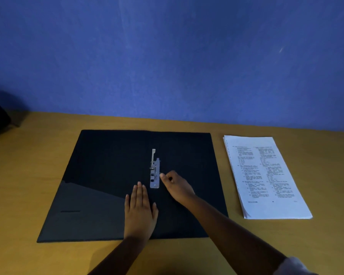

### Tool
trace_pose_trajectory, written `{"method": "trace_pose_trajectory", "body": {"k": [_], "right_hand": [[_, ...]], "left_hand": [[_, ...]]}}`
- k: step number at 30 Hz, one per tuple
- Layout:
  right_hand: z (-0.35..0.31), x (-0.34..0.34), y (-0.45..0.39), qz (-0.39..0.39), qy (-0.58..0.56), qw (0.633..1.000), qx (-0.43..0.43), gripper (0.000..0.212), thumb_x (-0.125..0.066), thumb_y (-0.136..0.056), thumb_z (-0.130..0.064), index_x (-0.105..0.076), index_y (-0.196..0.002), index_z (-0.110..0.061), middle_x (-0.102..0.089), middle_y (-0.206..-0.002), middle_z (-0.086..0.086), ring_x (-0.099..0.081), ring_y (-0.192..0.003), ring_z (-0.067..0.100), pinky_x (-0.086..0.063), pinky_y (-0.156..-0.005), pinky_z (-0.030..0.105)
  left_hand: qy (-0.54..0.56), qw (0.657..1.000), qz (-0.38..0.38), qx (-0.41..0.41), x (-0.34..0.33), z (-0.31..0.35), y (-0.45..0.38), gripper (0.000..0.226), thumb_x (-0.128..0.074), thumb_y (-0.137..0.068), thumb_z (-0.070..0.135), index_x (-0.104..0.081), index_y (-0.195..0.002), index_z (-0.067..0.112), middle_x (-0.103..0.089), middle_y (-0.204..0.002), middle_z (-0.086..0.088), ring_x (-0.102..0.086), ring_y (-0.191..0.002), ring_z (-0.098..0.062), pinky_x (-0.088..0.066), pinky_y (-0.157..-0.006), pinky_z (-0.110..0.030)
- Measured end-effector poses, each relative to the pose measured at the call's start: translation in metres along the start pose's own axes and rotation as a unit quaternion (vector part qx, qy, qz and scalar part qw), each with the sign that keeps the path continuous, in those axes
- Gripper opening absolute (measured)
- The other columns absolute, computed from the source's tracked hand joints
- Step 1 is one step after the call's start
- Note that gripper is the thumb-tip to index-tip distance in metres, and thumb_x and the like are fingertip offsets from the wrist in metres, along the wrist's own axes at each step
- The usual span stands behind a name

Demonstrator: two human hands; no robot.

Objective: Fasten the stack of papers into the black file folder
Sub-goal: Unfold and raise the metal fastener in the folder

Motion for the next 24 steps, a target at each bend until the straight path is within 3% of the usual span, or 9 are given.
{"method": "trace_pose_trajectory", "body": {"k": [3, 6, 9, 13, 16, 19, 21, 24], "right_hand": [[-0.023, 0.005, 0.002, 0.042, 0.09, 0.99, 0.105, 0.03, -0.041, -0.095, -0.04, -0.044, -0.12, -0.024, -0.057, -0.114, 0.002, -0.058, -0.099, 0.017, -0.047, -0.09, 0.042], [-0.044, 0.012, -0.003, 0.064, 0.213, 0.957, 0.188, 0.051, -0.046, -0.093, -0.021, -0.026, -0.14, -0.022, -0.052, -0.124, 0.012, -0.058, -0.102, 0.025, -0.05, -0.085, 0.042], [-0.052, 0.018, -0.017, 0.069, 0.305, 0.931, 0.19, 0.072, -0.053, -0.087, -0.012, -0.013, -0.145, -0.025, -0.048, -0.128, 0.016, -0.056, -0.104, 0.031, -0.047, -0.084, 0.044], [-0.052, 0.019, -0.029, 0.052, 0.377, 0.909, 0.173, 0.07, -0.046, -0.089, -0.011, -0.009, -0.147, -0.026, -0.041, -0.136, 0.019, -0.05, -0.113, 0.036, -0.042, -0.089, 0.046], [-0.047, 0.024, -0.033, 0.05, 0.351, 0.923, 0.153, 0.066, -0.043, -0.09, -0.01, -0.013, -0.147, -0.026, -0.039, -0.139, 0.017, -0.049, -0.116, 0.034, -0.04, -0.092, 0.045], [-0.041, 0.034, -0.022, 0.073, 0.27, 0.945, 0.17, 0.058, -0.041, -0.092, -0.011, -0.02, -0.144, -0.026, -0.043, -0.136, 0.015, -0.053, -0.11, 0.032, -0.042, -0.088, 0.043], [-0.025, 0.045, -0.009, 0.084, 0.227, 0.955, 0.17, 0.051, -0.039, -0.095, -0.016, -0.025, -0.143, -0.026, -0.046, -0.132, 0.012, -0.056, -0.105, 0.028, -0.043, -0.085, 0.041], [0.014, 0.069, 0.015, 0.106, 0.152, 0.973, 0.137, 0.043, -0.039, -0.096, -0.018, -0.033, -0.138, -0.025, -0.048, -0.126, 0.008, -0.058, -0.1, 0.022, -0.049, -0.084, 0.039]], "left_hand": [[0.0, 1.0, 0.0, -0.001, -0.001, 0.0, -0.001, 0.064, -0.016, -0.091, 0.039, -0.046, -0.129, -0.003, -0.049, -0.137, -0.02, -0.046, -0.128, -0.03, -0.036, -0.104, -0.047], [-0.002, 1.0, -0.001, -0.003, -0.003, 0.0, 0.0, 0.064, -0.024, -0.086, 0.04, -0.042, -0.132, -0.001, -0.046, -0.141, -0.019, -0.042, -0.131, -0.029, -0.031, -0.106, -0.045], [-0.012, 1.0, 0.001, 0.005, -0.003, -0.001, 0.0, 0.064, -0.025, -0.086, 0.04, -0.041, -0.133, 0.0, -0.046, -0.141, -0.017, -0.042, -0.131, -0.028, -0.029, -0.106, -0.044], [-0.005, 1.0, 0.01, 0.0, -0.003, 0.0, -0.001, 0.063, -0.028, -0.084, 0.039, -0.045, -0.13, -0.001, -0.049, -0.138, -0.018, -0.046, -0.128, -0.029, -0.032, -0.105, -0.046], [0.0, 1.0, 0.021, -0.005, -0.004, 0.0, -0.001, 0.062, -0.028, -0.087, 0.039, -0.039, -0.134, 0.0, -0.043, -0.143, -0.017, -0.039, -0.133, -0.027, -0.028, -0.108, -0.045], [0.004, 1.0, 0.019, -0.005, -0.01, -0.003, -0.002, 0.061, -0.04, -0.092, 0.037, -0.025, -0.141, 0.004, -0.029, -0.152, -0.014, -0.024, -0.141, -0.024, -0.016, -0.114, -0.042], [0.001, 1.0, 0.005, -0.004, -0.012, -0.003, -0.003, 0.063, -0.037, -0.093, 0.037, -0.017, -0.144, 0.006, -0.019, -0.155, -0.011, -0.014, -0.144, -0.022, -0.008, -0.116, -0.039], [0.039, 0.999, 0.003, 0.024, -0.007, 0.001, -0.002, 0.063, -0.039, -0.094, 0.034, -0.013, -0.145, 0.008, -0.015, -0.157, -0.01, -0.008, -0.144, -0.022, -0.006, -0.117, -0.04]]}}
Point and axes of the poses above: each hand's wrist, its own y-axis away from the middle knuckle, its own x-axis out of the back of the hand, z = x × y, the point moved 7 cm from there along -y, towards the middle knuckle
